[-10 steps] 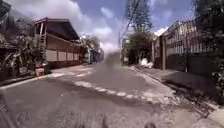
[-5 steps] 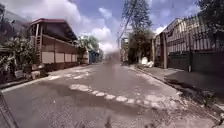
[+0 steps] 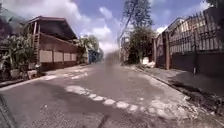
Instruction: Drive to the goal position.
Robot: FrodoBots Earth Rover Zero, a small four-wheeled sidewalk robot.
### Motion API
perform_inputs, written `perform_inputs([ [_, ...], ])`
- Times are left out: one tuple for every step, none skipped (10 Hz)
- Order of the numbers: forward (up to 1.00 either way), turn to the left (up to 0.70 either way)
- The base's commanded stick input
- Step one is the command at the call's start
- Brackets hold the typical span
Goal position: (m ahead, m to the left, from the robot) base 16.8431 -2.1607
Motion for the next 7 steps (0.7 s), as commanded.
perform_inputs([
  [0.45, 0.11],
  [0.45, 0.25],
  [0.45, 0.16],
  [0.45, 0.0],
  [0.45, 0.0],
  [0.45, 0.0],
  [0.45, 0.0],
])
